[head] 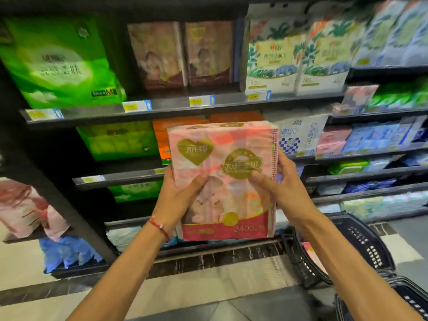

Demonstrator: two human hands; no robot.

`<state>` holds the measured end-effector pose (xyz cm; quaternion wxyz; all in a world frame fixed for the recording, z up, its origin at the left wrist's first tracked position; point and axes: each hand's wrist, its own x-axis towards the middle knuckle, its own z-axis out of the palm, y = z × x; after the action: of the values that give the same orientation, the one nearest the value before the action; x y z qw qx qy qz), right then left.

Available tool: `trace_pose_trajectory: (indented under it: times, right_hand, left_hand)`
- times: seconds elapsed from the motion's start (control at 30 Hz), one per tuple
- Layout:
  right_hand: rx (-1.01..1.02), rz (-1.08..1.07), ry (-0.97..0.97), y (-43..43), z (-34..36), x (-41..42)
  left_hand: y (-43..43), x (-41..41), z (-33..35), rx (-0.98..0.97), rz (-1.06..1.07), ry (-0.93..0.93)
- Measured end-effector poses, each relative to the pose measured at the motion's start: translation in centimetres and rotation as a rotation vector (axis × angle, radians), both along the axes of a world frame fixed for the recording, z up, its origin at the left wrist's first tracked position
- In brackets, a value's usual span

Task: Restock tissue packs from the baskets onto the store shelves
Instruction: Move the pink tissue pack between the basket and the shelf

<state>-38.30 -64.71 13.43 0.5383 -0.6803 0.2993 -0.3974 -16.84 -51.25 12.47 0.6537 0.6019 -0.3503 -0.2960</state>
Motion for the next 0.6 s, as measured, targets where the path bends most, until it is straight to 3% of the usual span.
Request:
trace_pose_trajectory:
  times: [0.27,0.6]
  right_hand:
    - [-0.234,-0.063,-0.007,-4.1,6.2,7.0]
    - [-0.447,-0.132,-0.163,-15.2,12.4,12.9]
  left_hand:
    - [-4.7,7.6,6.3,-0.093,0.052,-0.187]
    - [-13.9,12.5,13.3,-0.183,0.153,-0.381]
